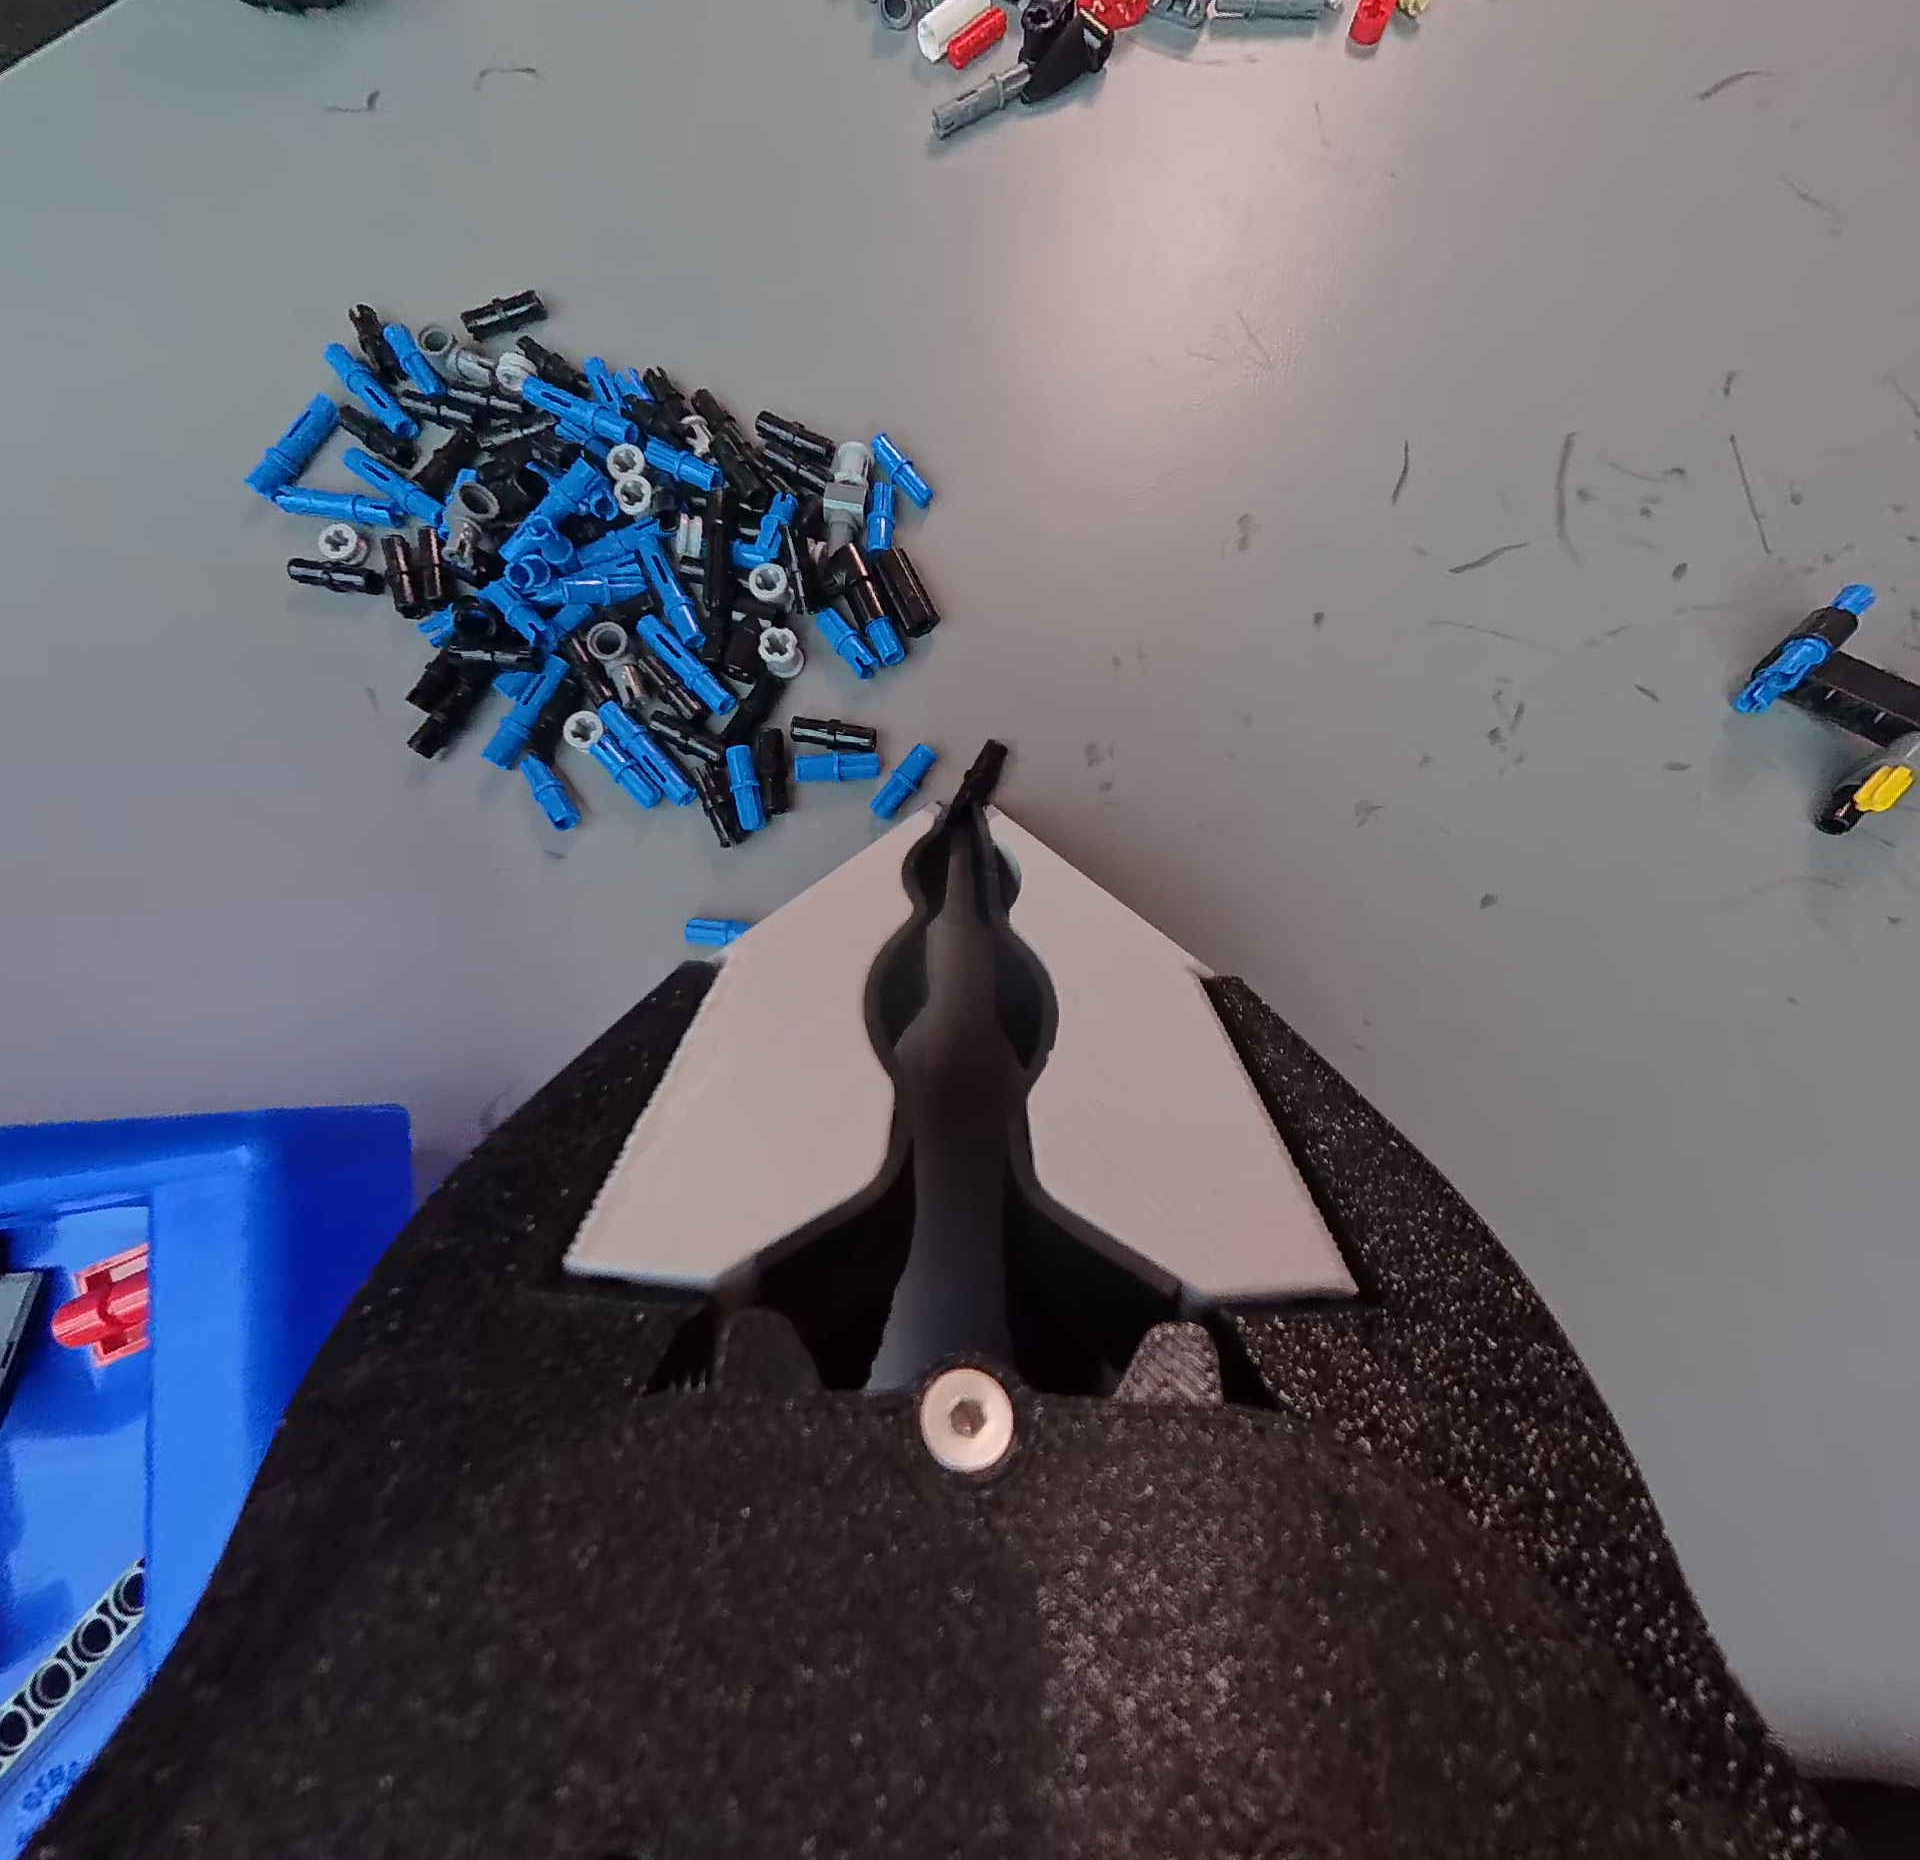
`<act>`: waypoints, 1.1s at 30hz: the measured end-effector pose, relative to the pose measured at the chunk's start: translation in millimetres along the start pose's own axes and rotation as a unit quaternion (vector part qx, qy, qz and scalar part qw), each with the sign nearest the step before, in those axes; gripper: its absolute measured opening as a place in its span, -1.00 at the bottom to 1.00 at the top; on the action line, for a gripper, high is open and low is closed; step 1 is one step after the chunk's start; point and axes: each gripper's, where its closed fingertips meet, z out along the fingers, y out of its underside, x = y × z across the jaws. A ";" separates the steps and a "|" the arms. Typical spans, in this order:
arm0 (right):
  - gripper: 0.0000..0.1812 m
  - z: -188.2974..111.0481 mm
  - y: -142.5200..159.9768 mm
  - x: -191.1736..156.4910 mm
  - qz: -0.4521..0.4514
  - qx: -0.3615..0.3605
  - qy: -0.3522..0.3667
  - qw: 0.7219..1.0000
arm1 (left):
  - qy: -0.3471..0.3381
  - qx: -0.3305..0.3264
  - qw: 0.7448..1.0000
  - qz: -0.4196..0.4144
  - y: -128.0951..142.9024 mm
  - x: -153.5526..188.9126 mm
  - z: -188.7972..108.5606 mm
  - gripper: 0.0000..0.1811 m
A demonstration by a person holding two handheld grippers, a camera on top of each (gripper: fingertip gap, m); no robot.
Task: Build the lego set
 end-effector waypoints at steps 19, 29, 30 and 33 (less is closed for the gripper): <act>-0.94 3.8 -2.7 -10.0 0.000 0.015 -0.024 1.000 | 0.128 0.069 0.988 0.055 -20.2 60.9 -22.1 -0.97; -0.83 10.2 -31.3 -59.7 -0.067 0.080 -0.086 0.991 | 0.290 0.121 0.943 0.110 -51.5 172.0 -28.8 -0.97; -0.83 11.4 -30.9 -61.8 -0.075 0.077 -0.085 0.991 | 0.294 0.119 0.942 0.114 -50.7 176.0 -28.5 -0.97; -0.83 13.6 -29.2 -67.7 -0.094 0.071 -0.087 0.989 | 0.299 0.114 0.940 0.120 -48.8 182.6 -28.2 -0.97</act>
